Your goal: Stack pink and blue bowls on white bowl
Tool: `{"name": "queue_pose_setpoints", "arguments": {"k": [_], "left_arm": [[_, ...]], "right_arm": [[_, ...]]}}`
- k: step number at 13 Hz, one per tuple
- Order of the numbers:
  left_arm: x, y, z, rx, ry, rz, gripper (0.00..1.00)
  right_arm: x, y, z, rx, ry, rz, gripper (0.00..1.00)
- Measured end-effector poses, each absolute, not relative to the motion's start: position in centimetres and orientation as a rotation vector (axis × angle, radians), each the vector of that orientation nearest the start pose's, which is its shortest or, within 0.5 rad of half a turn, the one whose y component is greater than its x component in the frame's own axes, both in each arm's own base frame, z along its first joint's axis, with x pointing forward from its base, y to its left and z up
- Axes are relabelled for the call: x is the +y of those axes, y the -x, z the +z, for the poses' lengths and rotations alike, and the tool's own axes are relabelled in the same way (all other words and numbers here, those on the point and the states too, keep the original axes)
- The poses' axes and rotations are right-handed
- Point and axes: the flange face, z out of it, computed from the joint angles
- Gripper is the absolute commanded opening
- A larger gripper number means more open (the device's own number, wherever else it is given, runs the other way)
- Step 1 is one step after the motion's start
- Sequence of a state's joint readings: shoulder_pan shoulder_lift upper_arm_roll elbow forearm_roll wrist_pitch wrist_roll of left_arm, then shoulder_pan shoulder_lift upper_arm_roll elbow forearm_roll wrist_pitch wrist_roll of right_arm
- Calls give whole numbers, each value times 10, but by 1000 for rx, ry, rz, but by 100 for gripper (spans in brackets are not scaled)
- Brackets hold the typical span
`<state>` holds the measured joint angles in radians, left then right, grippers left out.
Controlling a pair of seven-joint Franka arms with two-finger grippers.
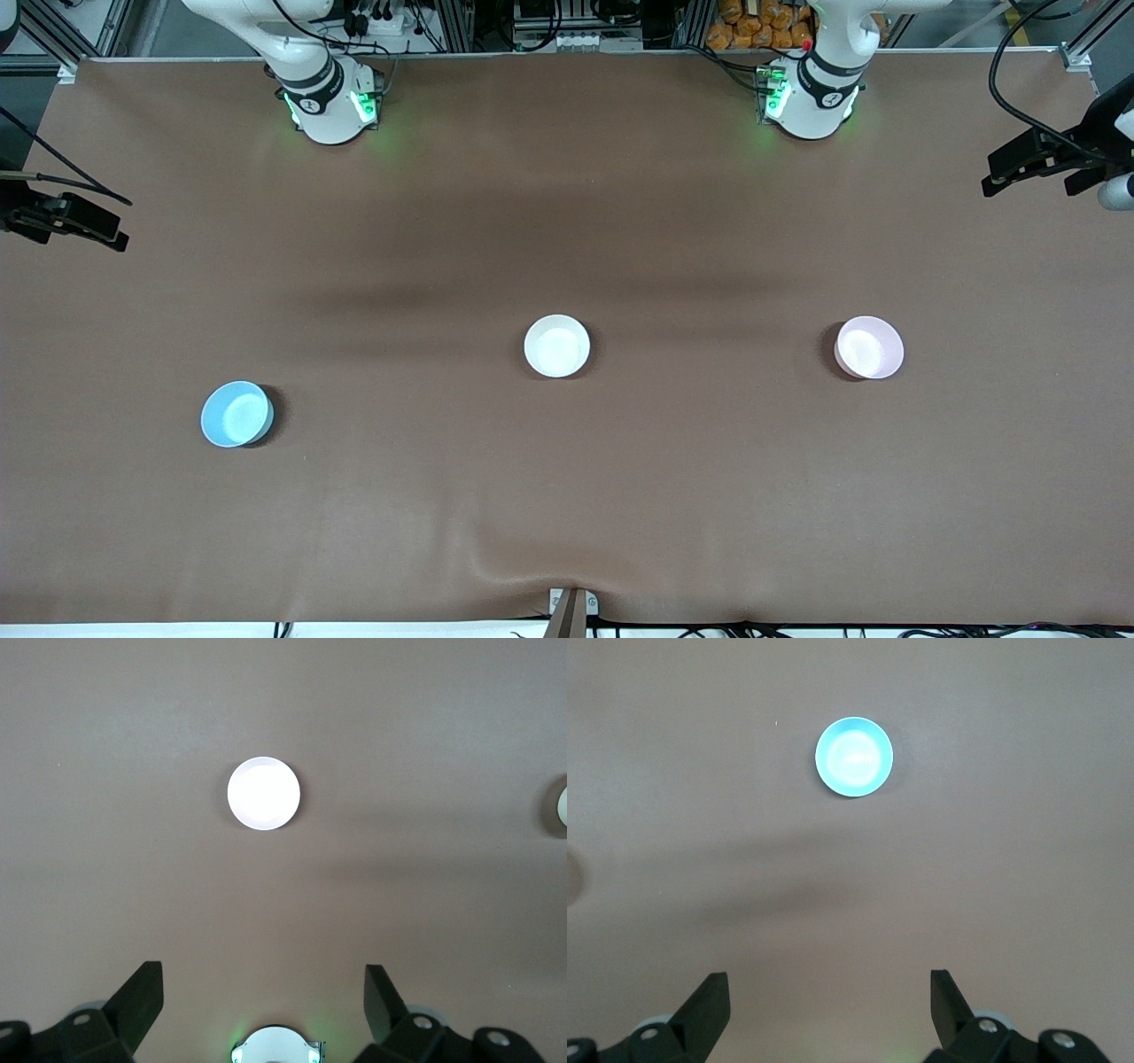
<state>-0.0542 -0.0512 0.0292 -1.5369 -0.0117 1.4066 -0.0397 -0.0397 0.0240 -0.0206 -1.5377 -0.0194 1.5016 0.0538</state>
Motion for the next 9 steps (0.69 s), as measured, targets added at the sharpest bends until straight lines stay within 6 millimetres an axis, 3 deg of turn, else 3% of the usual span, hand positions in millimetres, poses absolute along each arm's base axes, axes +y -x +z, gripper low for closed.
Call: {"name": "queue_pose_setpoints", "arguments": {"k": [5,9], "left_arm": [[-14,-521,652,-18,3149,132,100],[-6,-534,624,-14,3144,209,100]], "right_arm": [[-36,-554,621,182,3155,95,100],[-36,-554,621,183,3155,95,100]]}}
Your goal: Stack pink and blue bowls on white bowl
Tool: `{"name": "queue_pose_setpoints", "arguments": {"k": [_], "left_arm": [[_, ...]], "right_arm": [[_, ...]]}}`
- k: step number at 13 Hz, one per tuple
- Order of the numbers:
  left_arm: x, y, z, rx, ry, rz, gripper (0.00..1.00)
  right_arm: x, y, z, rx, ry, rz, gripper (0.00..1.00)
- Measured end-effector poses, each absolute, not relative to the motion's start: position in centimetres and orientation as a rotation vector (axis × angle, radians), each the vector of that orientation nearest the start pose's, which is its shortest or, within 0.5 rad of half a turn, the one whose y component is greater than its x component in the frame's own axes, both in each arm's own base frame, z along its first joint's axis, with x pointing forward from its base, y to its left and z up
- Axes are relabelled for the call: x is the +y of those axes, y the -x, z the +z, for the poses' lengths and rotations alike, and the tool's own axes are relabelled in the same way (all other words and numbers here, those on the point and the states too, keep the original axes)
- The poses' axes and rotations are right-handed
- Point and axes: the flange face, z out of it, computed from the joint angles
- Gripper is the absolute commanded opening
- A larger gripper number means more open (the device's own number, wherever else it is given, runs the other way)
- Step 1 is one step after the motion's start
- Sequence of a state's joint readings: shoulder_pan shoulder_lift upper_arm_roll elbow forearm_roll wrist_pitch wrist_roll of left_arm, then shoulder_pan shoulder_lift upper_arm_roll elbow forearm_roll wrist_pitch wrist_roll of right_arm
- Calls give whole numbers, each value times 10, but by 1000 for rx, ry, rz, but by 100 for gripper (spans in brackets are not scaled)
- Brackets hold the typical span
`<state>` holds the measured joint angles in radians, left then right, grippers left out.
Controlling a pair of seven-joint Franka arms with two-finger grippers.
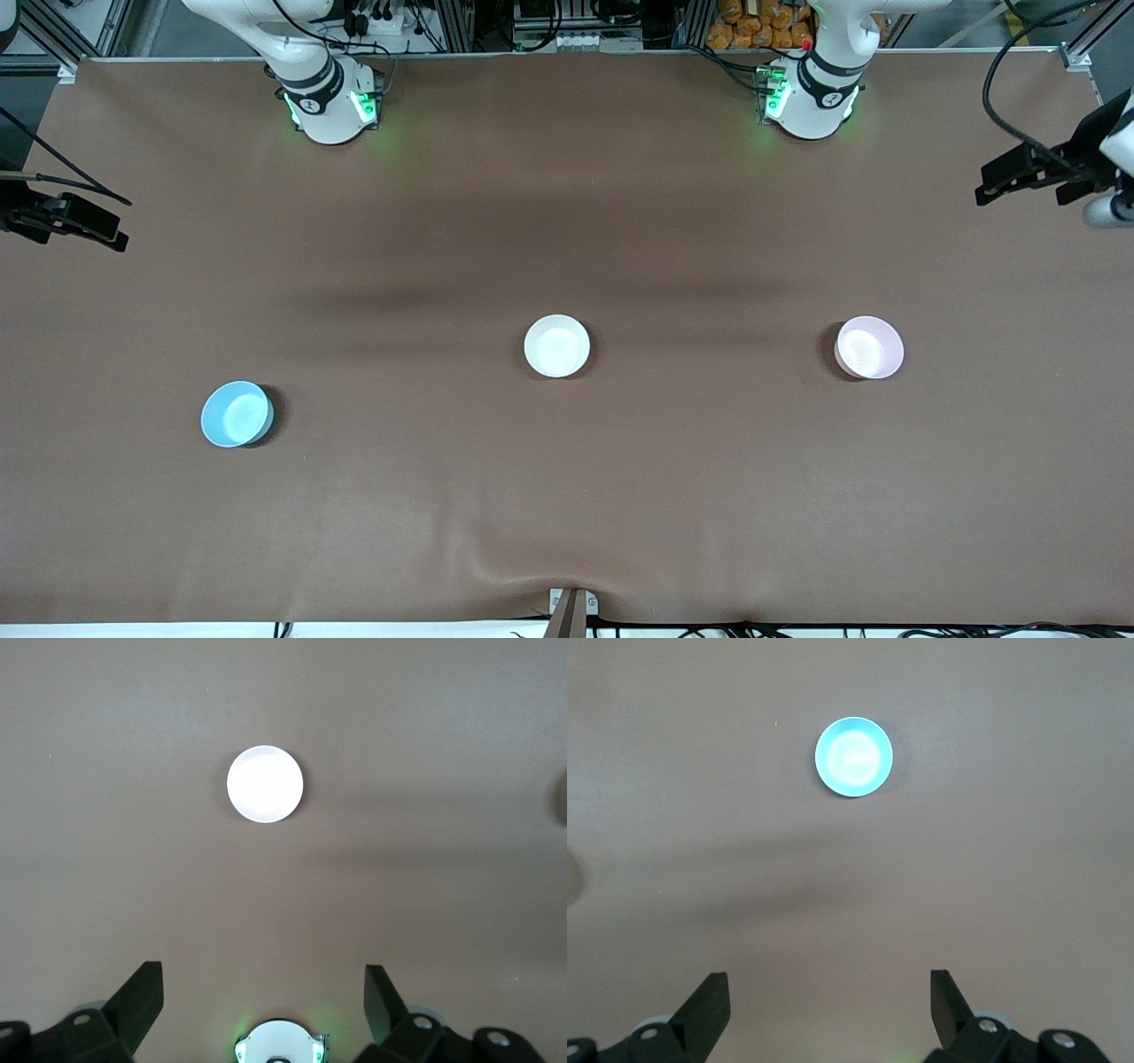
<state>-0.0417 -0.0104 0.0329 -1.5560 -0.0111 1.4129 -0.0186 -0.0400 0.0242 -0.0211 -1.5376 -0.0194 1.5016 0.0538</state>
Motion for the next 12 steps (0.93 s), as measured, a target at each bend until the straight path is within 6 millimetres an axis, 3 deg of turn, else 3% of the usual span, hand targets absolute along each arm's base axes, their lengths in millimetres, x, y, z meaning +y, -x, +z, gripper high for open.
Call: {"name": "queue_pose_setpoints", "arguments": {"k": [2,9,12], "left_arm": [[12,-549,594,-18,3146,222,100],[59,-584,454,79,3153,186,100],[76,-581,382,52,3150,133,100]], "right_arm": [[-36,-554,621,183,3155,96,100],[-36,-554,620,183,3155,96,100],[-36,-554,620,183,3155,96,100]]}}
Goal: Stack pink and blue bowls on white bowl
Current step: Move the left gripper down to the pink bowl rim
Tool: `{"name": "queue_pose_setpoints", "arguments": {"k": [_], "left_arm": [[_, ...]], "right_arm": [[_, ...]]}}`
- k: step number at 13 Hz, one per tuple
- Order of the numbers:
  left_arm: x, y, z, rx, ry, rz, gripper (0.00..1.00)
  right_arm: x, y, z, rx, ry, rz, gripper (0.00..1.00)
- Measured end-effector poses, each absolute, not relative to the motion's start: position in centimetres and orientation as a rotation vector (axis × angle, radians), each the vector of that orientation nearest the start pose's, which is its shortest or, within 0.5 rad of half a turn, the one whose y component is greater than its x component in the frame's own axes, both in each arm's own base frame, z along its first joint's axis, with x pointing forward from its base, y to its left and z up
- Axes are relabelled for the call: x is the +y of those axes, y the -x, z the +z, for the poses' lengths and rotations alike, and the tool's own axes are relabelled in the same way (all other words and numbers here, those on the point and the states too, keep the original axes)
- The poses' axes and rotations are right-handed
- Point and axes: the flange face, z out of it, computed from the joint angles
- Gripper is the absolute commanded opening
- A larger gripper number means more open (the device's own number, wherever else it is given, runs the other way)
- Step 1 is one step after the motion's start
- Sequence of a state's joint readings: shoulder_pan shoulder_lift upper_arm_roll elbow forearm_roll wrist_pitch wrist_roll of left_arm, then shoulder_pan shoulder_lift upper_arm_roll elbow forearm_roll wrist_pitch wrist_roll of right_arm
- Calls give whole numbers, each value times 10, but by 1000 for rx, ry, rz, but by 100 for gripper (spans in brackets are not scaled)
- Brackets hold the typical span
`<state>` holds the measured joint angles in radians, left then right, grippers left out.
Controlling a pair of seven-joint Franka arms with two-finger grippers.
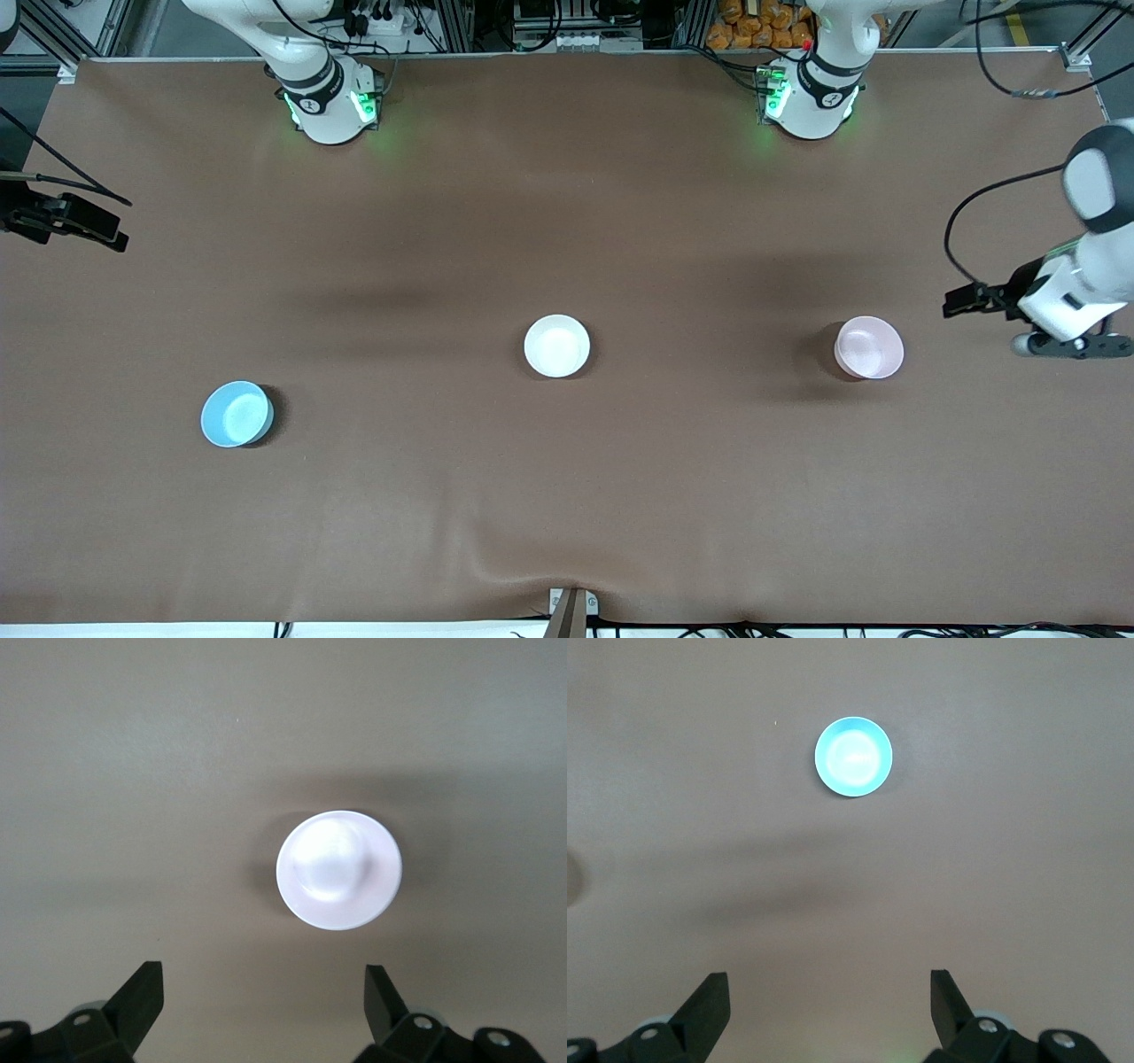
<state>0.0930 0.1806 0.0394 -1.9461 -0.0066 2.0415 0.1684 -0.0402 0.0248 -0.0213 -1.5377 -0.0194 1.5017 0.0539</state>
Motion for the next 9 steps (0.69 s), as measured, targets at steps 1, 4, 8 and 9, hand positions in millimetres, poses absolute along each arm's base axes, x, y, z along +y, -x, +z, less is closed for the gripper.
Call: {"name": "queue_pose_setpoints", "arguments": {"k": [1,4,8,9], "left_arm": [[77,-578,366,51,3150,135,100],[74,-579,334,60,3148,123,100],[74,-584,280,64,3145,137,86],[74,-585,269,65,3145,144,78]], "right_arm": [[-36,-554,620,183,3155,96,100],[-36,-554,620,183,3154,97,100],[-36,-554,620,183,3155,97,100],[-36,-554,620,182,3155,97,100]]}}
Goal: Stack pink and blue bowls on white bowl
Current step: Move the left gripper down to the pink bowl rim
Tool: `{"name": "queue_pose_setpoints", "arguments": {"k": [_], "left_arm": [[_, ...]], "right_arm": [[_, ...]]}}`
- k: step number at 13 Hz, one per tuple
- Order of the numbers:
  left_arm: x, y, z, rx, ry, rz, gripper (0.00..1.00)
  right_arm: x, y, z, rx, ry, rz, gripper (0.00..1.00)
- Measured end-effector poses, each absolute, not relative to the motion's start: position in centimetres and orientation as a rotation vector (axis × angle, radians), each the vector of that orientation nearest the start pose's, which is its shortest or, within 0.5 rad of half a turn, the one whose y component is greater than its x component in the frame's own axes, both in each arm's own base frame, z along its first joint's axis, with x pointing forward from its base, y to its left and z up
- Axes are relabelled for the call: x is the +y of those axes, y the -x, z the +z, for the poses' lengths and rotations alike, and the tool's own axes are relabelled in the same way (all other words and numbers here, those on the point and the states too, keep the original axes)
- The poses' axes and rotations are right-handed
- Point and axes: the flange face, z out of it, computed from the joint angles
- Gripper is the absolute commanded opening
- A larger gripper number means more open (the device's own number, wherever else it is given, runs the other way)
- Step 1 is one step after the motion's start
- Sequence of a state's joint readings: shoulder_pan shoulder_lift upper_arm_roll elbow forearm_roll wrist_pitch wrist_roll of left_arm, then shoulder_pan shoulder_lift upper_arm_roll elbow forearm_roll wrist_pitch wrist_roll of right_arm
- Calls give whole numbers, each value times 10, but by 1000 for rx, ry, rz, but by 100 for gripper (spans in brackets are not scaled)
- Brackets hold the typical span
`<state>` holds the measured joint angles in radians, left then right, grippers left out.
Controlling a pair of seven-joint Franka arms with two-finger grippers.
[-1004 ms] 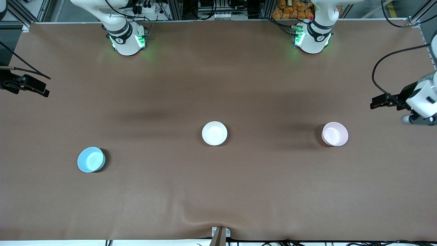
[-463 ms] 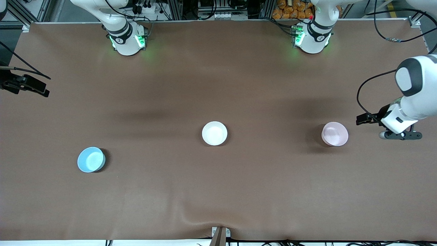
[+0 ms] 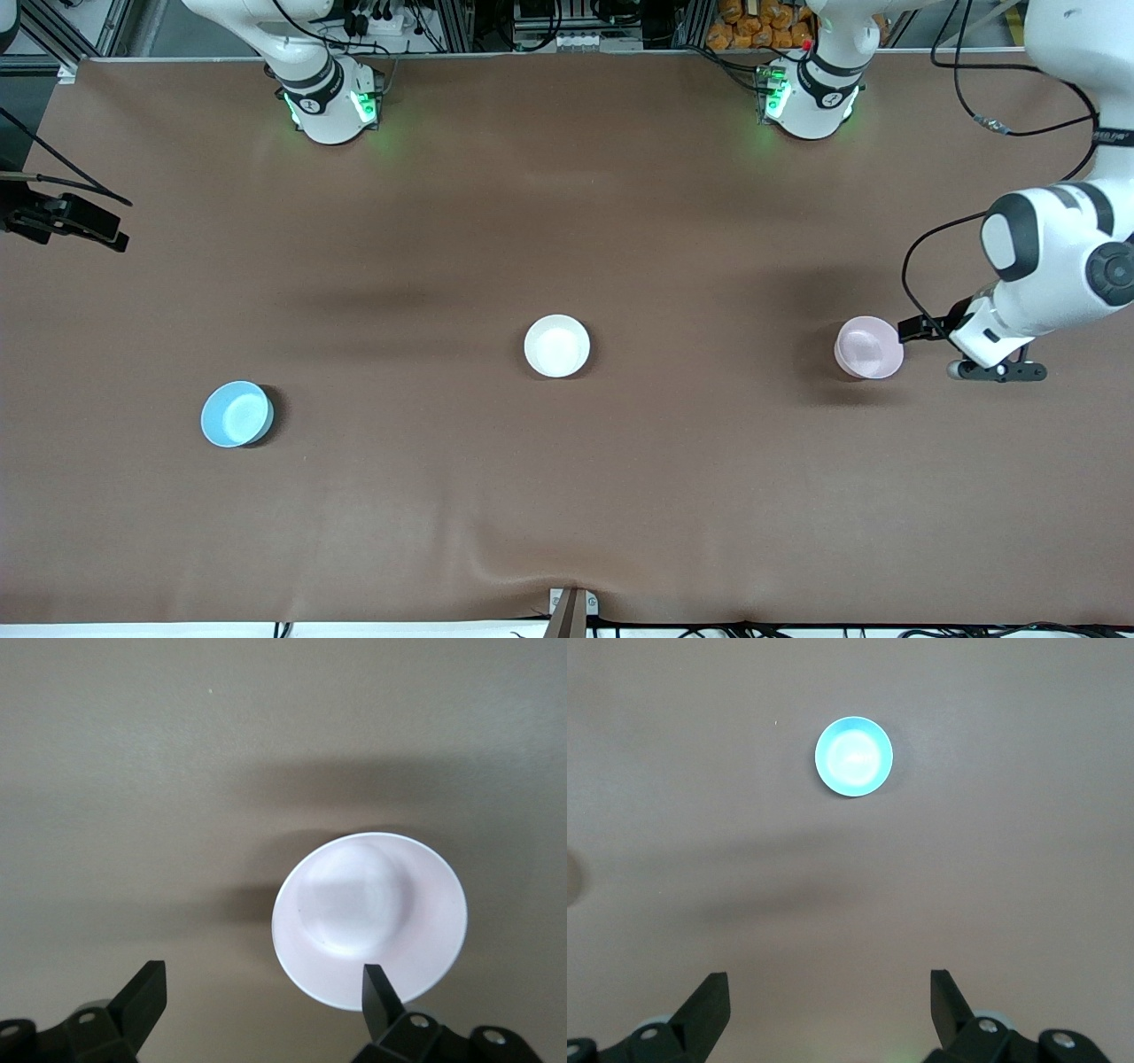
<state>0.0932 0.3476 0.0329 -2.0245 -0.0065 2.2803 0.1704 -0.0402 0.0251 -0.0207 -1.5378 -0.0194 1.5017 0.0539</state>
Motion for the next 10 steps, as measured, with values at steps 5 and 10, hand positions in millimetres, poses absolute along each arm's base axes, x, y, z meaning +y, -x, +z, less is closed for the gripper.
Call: {"name": "queue_pose_setpoints", "arguments": {"k": [5,10], "left_arm": [[73,-585,245,68,3144,159,53],[71,-585,224,75,3143,158,46]], "right_arm": [[-36,-554,620,182,3155,97,100],[-35,-554,620,181,3155,97,100]]}}
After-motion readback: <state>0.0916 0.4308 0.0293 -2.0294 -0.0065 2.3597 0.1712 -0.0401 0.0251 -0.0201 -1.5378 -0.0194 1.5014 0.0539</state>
